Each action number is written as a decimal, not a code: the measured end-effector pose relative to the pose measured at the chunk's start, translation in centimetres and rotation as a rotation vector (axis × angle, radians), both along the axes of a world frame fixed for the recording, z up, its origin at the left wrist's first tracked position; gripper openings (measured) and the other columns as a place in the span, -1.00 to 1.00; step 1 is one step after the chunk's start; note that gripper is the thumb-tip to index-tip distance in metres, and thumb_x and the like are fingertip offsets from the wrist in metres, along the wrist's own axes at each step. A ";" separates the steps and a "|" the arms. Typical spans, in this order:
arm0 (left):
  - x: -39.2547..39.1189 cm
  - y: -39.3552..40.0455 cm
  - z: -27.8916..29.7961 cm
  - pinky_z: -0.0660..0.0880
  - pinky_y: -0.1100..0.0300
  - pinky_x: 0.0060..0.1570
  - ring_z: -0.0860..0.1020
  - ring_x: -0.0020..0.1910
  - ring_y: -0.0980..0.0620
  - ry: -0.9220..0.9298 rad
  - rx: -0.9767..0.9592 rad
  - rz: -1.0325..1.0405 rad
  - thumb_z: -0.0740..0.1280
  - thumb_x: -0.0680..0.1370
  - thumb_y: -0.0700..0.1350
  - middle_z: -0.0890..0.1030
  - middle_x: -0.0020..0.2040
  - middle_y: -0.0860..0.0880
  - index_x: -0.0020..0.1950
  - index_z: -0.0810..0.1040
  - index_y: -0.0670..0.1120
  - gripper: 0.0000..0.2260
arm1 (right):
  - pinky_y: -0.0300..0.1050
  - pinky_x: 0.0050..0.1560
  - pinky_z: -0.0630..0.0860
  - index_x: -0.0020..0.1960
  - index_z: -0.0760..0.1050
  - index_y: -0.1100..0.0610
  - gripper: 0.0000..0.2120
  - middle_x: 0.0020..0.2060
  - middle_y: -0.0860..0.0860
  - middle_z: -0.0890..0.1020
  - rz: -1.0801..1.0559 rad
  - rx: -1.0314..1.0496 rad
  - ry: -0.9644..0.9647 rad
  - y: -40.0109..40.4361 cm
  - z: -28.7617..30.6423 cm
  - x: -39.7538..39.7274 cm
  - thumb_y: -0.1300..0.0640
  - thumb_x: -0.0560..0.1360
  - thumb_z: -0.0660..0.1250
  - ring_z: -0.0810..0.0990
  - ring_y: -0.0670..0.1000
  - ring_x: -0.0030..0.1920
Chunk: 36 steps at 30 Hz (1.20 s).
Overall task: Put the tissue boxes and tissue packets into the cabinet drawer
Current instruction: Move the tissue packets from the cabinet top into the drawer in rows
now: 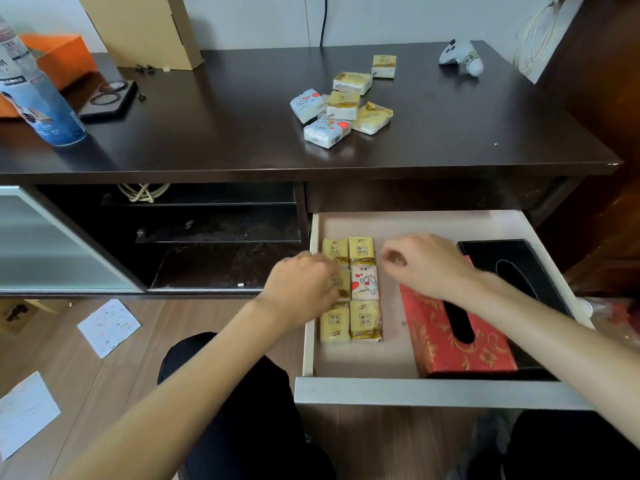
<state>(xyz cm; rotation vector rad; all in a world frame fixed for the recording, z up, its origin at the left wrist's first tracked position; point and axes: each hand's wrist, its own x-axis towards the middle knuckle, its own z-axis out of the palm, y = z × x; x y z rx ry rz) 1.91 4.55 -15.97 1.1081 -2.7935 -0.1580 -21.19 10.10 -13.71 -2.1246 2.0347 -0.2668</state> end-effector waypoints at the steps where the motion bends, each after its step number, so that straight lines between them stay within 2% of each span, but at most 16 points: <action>1: -0.1 -0.8 1.1 0.57 0.08 -0.11 0.56 0.00 0.03 0.029 -0.012 0.020 0.26 0.56 0.09 0.59 0.02 0.08 0.13 0.58 0.05 -0.77 | -0.13 -0.24 0.45 -0.08 0.62 -0.11 -0.86 -0.19 -0.21 0.64 -0.043 -0.030 -0.024 -0.8 1.3 -0.7 -0.10 0.57 0.32 0.61 -0.07 -0.15; 3: -0.5 -2.8 3.6 0.59 0.01 -0.12 0.57 0.00 0.03 0.083 -0.041 0.060 0.25 0.57 0.09 0.58 0.02 0.08 0.16 0.58 0.07 -0.76 | -0.04 -0.16 0.57 -0.11 0.63 -0.12 -0.88 -0.22 -0.21 0.66 -0.130 -0.100 -0.077 -2.6 3.9 -2.0 -0.09 0.53 0.33 0.64 -0.05 -0.16; 5: -1.2 -5.0 6.3 0.58 -0.02 -0.10 0.57 0.00 0.01 0.136 -0.061 0.093 0.25 0.56 0.09 0.58 0.03 0.07 0.17 0.58 0.06 -0.74 | -0.02 -0.10 0.61 -0.16 0.62 -0.11 -0.88 -0.27 -0.21 0.68 -0.186 -0.152 -0.132 -4.9 6.4 -3.1 -0.05 0.51 0.33 0.66 -0.06 -0.18; 8: -2.9 -8.3 10.4 0.51 0.07 -0.13 0.58 -0.01 -0.01 0.202 -0.110 0.129 0.26 0.55 0.08 0.61 0.04 0.07 0.17 0.60 0.05 -0.74 | -0.03 -0.09 0.64 -0.19 0.60 -0.08 -0.83 -0.40 -0.19 0.69 -0.218 -0.170 -0.213 -8.2 9.5 -4.1 0.04 0.51 0.27 0.67 -0.13 -0.30; 11: -4.5 -11.4 13.1 0.37 0.11 -0.18 0.58 -0.02 -0.06 0.249 -0.114 0.198 0.28 0.52 0.05 0.63 0.03 0.05 0.12 0.62 0.07 -0.77 | -0.01 -0.13 0.62 -0.20 0.60 -0.06 -0.82 -0.44 -0.13 0.67 -0.254 -0.276 -0.177 -11.2 11.3 -4.7 0.04 0.51 0.24 0.65 -0.03 -0.22; 13: -5.3 -13.3 13.9 0.36 0.12 -0.19 0.57 -0.04 -0.06 0.300 -0.135 0.236 0.29 0.51 0.07 0.62 0.00 0.05 0.06 0.63 0.06 -0.80 | -0.03 -0.16 0.55 -0.15 0.58 -0.07 -0.88 -0.35 -0.16 0.66 -0.254 -0.332 -0.164 -13.3 11.9 -4.9 0.00 0.50 0.27 0.62 0.02 -0.12; 15: -5.9 -15.0 14.0 0.40 0.10 -0.18 0.55 -0.01 -0.03 0.290 -0.159 0.261 0.32 0.51 0.16 0.58 0.05 0.04 0.05 0.60 0.03 -0.75 | -0.01 -0.10 0.52 0.00 0.55 -0.11 -0.89 -0.10 -0.19 0.63 -0.226 -0.293 -0.148 -15.4 12.1 -4.9 -0.04 0.48 0.34 0.59 0.01 0.00; 18: -6.7 -16.7 13.3 0.45 0.06 -0.14 0.52 0.05 -0.03 0.190 -0.109 0.320 0.31 0.50 0.27 0.55 0.15 -0.01 0.10 0.54 0.00 -0.62 | 0.06 0.06 0.51 0.31 0.50 -0.03 -0.58 0.19 -0.02 0.52 -0.220 -0.159 -0.104 -18.6 11.6 -4.7 -0.04 0.47 0.41 0.51 0.07 0.22; 20: -7.0 -17.3 12.6 0.40 0.12 -0.22 0.53 0.00 0.00 0.149 -0.057 0.335 0.32 0.48 0.29 0.56 0.15 -0.01 0.14 0.49 0.01 -0.58 | 0.07 0.15 0.50 0.43 0.43 0.03 -0.46 0.31 0.05 0.49 -0.230 -0.089 -0.119 -20.2 11.3 -4.7 -0.03 0.48 0.42 0.47 0.11 0.31; 22: -7.0 -17.6 12.2 0.30 0.22 -0.35 0.47 -0.10 0.08 0.136 -0.040 0.328 0.36 0.48 0.24 0.57 0.15 0.01 0.14 0.45 0.05 -0.63 | 0.08 0.21 0.48 0.45 0.42 0.05 -0.47 0.35 0.08 0.49 -0.202 -0.048 -0.139 -21.6 11.0 -4.9 0.04 0.50 0.40 0.46 0.13 0.33; 24: -6.9 -17.9 12.0 0.22 0.24 -0.40 0.41 -0.15 0.10 0.138 -0.041 0.335 0.38 0.47 0.18 0.56 0.13 0.04 0.10 0.42 0.09 -0.70 | 0.06 0.23 0.47 0.40 0.47 0.03 -0.55 0.37 0.05 0.50 -0.187 -0.109 -0.192 -22.5 11.1 -5.1 0.17 0.52 0.33 0.46 0.09 0.35; 26: -6.4 -18.2 12.1 0.28 0.21 -0.37 0.42 -0.14 0.11 0.141 -0.024 0.338 0.39 0.45 0.17 0.55 0.12 0.06 0.09 0.43 0.10 -0.70 | 0.04 0.25 0.46 0.35 0.51 0.01 -0.59 0.35 0.01 0.52 -0.191 -0.195 -0.338 -23.2 11.3 -4.8 0.21 0.52 0.27 0.48 0.05 0.35; 28: -5.6 -18.3 12.3 0.36 0.18 -0.32 0.45 -0.11 0.10 0.137 0.002 0.337 0.41 0.44 0.16 0.55 0.13 0.06 0.11 0.44 0.11 -0.68 | 0.07 0.33 0.43 0.40 0.47 -0.02 -0.57 0.38 -0.03 0.51 -0.154 -0.166 -0.446 -23.8 11.7 -4.2 0.05 0.53 0.26 0.46 0.02 0.39; 31: -4.4 -18.4 12.5 0.36 0.19 -0.33 0.46 -0.10 0.09 0.120 0.026 0.354 0.44 0.43 0.13 0.55 0.15 0.06 0.10 0.42 0.11 -0.67 | 0.12 0.33 0.46 0.52 0.33 -0.07 -0.28 0.40 -0.06 0.48 -0.069 0.015 -0.367 -24.2 11.9 -3.4 -0.28 0.44 0.36 0.49 0.02 0.34; 34: -3.3 -18.6 12.6 0.38 0.19 -0.31 0.47 -0.08 0.09 0.112 0.057 0.386 0.45 0.44 0.12 0.56 0.18 0.05 0.15 0.40 0.10 -0.63 | 0.11 0.13 0.61 0.46 0.35 -0.10 -0.22 0.23 -0.08 0.56 -0.033 0.018 -0.275 -24.2 11.3 -3.2 -0.35 0.33 0.46 0.60 -0.01 0.12; 36: -2.5 -18.5 12.6 0.39 0.20 -0.31 0.47 -0.07 0.08 0.120 0.077 0.394 0.46 0.43 0.11 0.56 0.18 0.04 0.20 0.38 0.08 -0.58 | 0.10 0.13 0.59 0.45 0.37 -0.09 -0.19 0.25 -0.08 0.56 -0.049 -0.090 -0.253 -24.0 10.9 -3.4 -0.41 0.30 0.44 0.58 -0.01 0.15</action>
